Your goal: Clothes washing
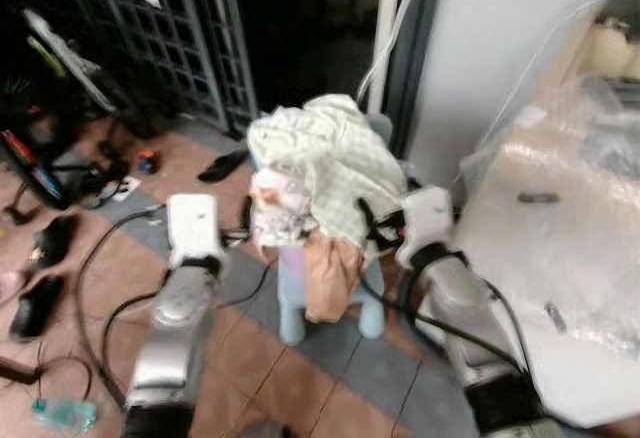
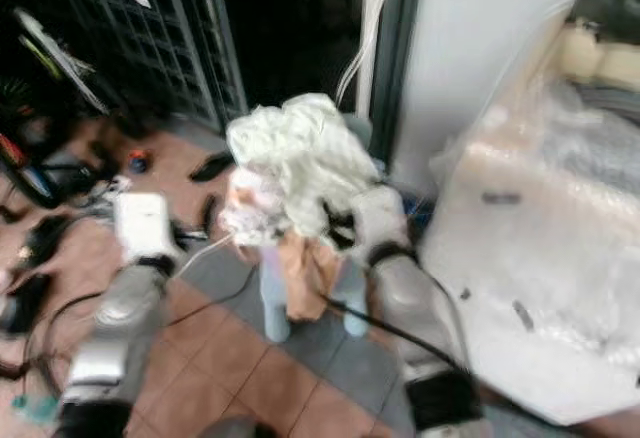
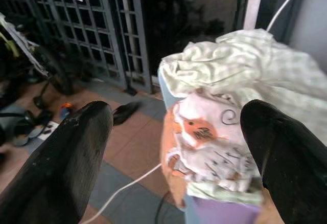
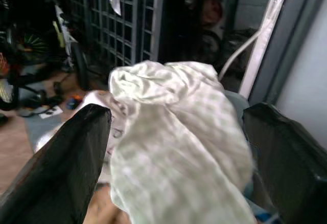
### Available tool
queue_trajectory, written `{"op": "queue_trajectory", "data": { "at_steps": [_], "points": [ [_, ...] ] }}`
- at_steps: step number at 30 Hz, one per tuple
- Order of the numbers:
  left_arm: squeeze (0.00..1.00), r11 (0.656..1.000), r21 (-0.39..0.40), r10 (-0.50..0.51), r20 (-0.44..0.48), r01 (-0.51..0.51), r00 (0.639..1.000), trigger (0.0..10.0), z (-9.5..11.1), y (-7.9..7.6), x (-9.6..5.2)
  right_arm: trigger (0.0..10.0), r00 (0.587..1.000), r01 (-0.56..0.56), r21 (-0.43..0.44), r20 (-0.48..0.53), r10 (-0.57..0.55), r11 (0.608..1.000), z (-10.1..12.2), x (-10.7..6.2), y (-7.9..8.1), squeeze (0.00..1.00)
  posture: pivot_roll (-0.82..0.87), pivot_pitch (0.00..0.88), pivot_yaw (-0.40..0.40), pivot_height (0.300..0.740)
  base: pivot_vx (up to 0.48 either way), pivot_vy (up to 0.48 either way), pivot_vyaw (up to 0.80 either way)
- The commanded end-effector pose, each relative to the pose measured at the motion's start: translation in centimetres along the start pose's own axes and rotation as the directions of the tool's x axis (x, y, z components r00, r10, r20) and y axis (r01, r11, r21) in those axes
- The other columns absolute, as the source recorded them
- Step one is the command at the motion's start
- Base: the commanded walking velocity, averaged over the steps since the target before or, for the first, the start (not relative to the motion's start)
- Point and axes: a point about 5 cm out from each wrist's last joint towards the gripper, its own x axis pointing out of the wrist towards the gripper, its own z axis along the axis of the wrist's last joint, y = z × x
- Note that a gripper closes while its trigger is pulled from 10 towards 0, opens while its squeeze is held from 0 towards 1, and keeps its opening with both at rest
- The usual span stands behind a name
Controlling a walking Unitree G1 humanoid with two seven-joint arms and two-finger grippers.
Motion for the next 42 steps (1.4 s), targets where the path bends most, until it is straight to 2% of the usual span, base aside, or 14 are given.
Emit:
{"op": "queue_trajectory", "data": {
  "at_steps": [1, 14, 26, 34, 38, 41, 42],
  "points": [
    [0.00, 1.000, -0.018, -0.021, 0.016, 0.021, 1.000, 10.0, 0.5, -0.7, 0.2, 10.0, 0.999, 0.001, -0.019, -0.035, -0.002, 1.000, -0.6, -0.2, -0.6, 0.00, -0.03, 0.000, 0.078, 0.740, 0.334, 0.337, 0.00],
    [0.00, 0.999, -0.023, -0.032, 0.001, 0.032, 0.999, 10.0, 0.3, -1.0, 0.0, 10.0, 0.997, -0.020, -0.064, -0.081, 0.015, 0.998, -1.2, 0.1, -0.6, 0.00, -0.03, 0.000, 0.074, 0.740, 0.342, 0.260, 0.00],
    [0.00, 0.999, -0.030, -0.032, 0.000, 0.032, 0.999, 10.0, 0.3, -1.1, -0.2, 10.0, 0.996, -0.013, -0.091, -0.091, 0.004, 0.996, -1.3, 0.1, -0.8, 0.00, -0.02, 0.006, 0.064, 0.740, 0.000, 0.000, 0.00],
    [0.00, 0.999, -0.039, -0.024, 0.000, 0.024, 1.000, 10.0, 0.3, -1.1, -0.1, 10.0, 0.995, -0.024, -0.098, -0.098, 0.014, 0.995, -1.4, 0.3, -0.8, 0.00, -0.02, 0.005, 0.058, 0.740, 0.000, -0.459, 0.00],
    [0.00, 0.998, -0.053, -0.027, 0.022, 0.028, 0.999, 10.0, 0.6, -1.1, -0.3, 10.0, 0.995, -0.028, -0.096, -0.103, 0.018, 0.995, -1.4, 0.2, -0.8, 0.00, -0.02, 0.008, 0.058, 0.740, 0.000, 0.000, 0.00],
    [0.00, 0.999, -0.053, -0.010, 0.014, 0.011, 1.000, 10.0, 0.5, -1.0, -0.7, 10.0, 0.988, -0.037, -0.086, -0.155, 0.024, 0.996, -2.0, 0.0, -0.8, 0.00, -0.01, 0.021, 0.053, 0.740, 0.000, 0.000, 0.00],
    [0.00, 0.999, -0.048, -0.004, 0.010, 0.005, 1.000, 10.0, 0.6, -0.9, -0.9, 10.0, 0.979, -0.051, -0.086, -0.201, 0.033, 0.995, -2.4, 0.0, -0.8, 0.00, -0.01, 0.032, 0.051, 0.740, 0.000, 0.000, 0.00]
  ]
}}
